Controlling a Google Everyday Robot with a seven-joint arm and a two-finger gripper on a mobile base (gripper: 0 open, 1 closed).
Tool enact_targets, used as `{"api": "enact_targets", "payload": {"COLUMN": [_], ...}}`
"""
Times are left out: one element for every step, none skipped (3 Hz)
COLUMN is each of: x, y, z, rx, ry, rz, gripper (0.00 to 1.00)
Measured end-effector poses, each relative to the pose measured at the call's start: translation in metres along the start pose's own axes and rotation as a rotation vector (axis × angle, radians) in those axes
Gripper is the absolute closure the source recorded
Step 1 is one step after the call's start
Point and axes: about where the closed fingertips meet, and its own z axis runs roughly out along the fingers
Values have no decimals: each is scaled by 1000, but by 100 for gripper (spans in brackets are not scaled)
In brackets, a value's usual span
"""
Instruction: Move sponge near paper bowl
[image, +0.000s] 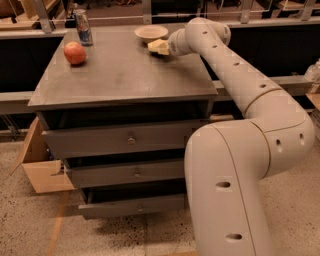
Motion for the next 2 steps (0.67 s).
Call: {"api": "enact_targets", "payload": {"x": [4, 5], "y": [3, 4], "z": [3, -1], "rx": [-11, -15], "ry": [16, 12], "rz": [5, 26], "gripper": [36, 13]}}
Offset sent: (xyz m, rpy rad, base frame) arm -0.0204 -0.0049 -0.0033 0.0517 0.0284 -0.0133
